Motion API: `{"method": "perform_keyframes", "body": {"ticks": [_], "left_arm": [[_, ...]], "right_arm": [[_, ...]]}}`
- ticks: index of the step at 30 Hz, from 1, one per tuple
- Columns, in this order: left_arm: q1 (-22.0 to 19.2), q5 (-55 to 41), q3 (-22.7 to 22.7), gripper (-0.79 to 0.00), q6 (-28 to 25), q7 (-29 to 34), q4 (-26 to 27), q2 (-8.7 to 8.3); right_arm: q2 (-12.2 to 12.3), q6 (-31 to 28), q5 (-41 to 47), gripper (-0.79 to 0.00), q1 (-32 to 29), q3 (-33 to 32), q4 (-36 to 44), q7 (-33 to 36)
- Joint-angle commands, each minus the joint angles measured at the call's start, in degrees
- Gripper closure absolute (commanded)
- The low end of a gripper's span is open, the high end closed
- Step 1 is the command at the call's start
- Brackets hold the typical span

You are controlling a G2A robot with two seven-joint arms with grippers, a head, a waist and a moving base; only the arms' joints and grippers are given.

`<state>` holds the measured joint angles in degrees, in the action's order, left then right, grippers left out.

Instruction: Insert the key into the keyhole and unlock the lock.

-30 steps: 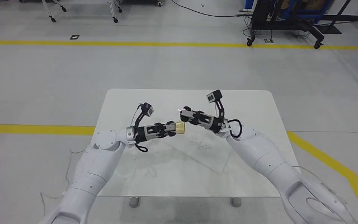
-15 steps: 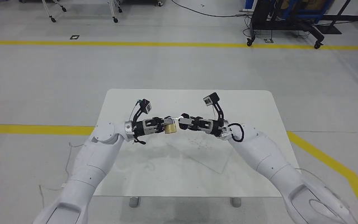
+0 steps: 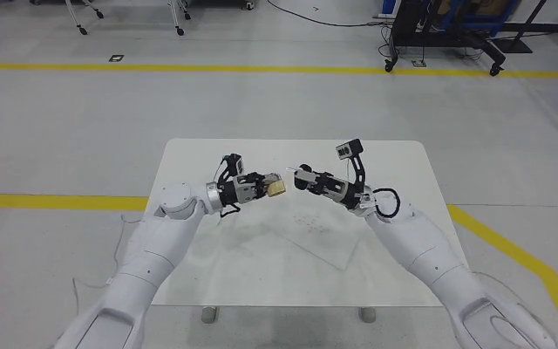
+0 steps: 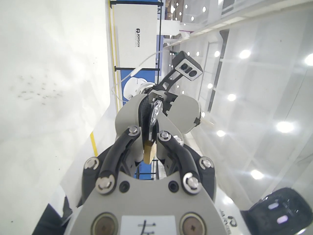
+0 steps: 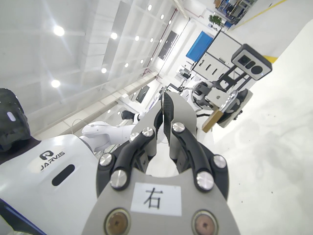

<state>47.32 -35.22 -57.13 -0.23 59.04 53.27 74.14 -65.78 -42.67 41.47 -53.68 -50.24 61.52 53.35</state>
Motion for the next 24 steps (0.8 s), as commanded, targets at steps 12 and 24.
{"method": "perform_keyframes", "body": {"ticks": [12, 24], "left_arm": [[-8.21, -0.82, 5.43, 0.0, 8.36, -4.93, -7.52, 3.19], [-8.21, -0.82, 5.43, 0.0, 8.36, -4.93, -7.52, 3.19]], "right_arm": [[4.53, 17.39, -15.43, 0.0, -13.04, -10.8, 20.13, -11.53], [4.53, 17.39, -15.43, 0.0, -13.04, -10.8, 20.13, -11.53]]}}
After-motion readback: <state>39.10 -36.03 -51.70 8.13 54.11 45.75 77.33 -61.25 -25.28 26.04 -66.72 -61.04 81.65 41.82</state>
